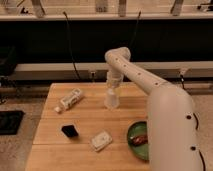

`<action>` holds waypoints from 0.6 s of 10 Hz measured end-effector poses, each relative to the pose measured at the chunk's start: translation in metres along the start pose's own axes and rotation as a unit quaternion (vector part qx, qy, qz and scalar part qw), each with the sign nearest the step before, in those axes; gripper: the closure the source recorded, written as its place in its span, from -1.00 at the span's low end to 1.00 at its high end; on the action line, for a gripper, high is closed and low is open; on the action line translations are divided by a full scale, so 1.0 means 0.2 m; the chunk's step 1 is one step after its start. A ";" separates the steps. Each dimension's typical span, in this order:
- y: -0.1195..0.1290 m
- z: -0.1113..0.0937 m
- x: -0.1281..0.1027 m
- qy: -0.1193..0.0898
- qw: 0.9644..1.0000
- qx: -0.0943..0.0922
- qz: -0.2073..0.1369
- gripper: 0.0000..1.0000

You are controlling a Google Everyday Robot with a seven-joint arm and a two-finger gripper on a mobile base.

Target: Place the ceramic cup over the eraser

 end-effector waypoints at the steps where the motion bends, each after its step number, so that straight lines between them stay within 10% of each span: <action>1: -0.01 -0.01 -0.02 -0.003 1.000 0.001 -0.005 0.49; 6: -0.02 -0.03 -0.04 -0.005 1.000 0.003 -0.013 1.00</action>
